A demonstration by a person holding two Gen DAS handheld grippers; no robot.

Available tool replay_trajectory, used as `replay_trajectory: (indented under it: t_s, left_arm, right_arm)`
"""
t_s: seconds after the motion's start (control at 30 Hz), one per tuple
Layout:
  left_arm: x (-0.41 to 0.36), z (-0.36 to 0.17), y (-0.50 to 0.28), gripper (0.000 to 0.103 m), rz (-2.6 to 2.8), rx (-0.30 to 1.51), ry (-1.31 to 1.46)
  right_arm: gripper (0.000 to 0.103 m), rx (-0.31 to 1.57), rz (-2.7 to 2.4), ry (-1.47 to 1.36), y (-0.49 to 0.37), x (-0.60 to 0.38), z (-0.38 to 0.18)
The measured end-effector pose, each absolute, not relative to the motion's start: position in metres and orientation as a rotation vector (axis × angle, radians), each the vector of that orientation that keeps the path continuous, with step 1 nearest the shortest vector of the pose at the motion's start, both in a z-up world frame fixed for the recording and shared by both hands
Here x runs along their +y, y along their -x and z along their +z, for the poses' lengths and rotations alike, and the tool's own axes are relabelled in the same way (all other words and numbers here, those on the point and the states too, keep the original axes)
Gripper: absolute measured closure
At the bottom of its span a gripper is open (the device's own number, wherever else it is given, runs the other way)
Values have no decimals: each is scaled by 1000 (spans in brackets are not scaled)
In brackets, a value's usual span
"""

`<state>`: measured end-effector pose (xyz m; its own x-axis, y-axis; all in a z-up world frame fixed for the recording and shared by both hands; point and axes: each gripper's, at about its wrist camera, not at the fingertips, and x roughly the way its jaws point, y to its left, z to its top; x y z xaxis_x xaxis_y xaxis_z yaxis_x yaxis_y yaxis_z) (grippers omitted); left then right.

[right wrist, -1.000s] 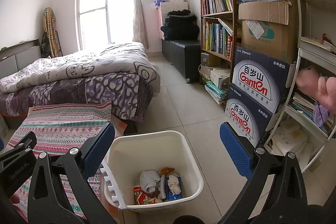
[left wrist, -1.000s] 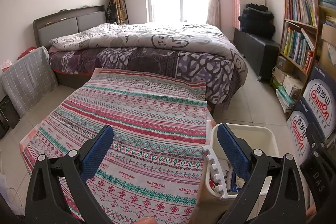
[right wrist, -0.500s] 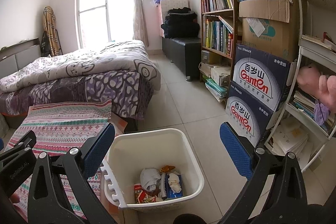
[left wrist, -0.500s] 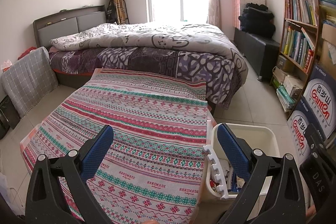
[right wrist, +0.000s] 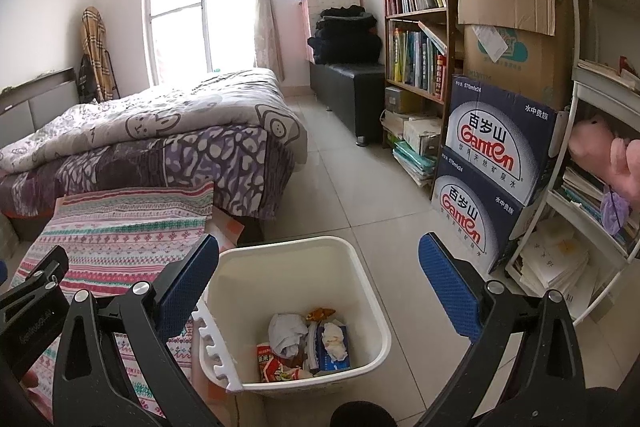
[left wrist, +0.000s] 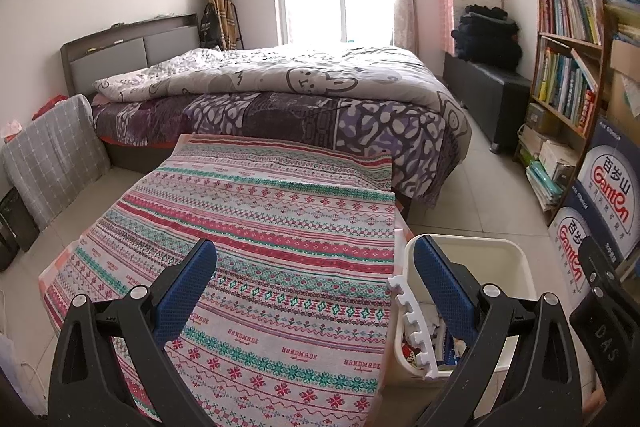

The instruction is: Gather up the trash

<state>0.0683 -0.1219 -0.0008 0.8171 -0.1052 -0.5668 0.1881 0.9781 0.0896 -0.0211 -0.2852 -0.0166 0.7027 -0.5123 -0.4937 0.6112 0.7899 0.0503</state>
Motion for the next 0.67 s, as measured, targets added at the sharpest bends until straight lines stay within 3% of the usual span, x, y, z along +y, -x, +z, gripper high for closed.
replay_trajectory:
  t_s: [0.67]
  left_arm:
    - [-130, 4, -63, 7, -188, 582, -159]
  right_arm:
    - [7, 484, -631, -220, 23, -288, -15]
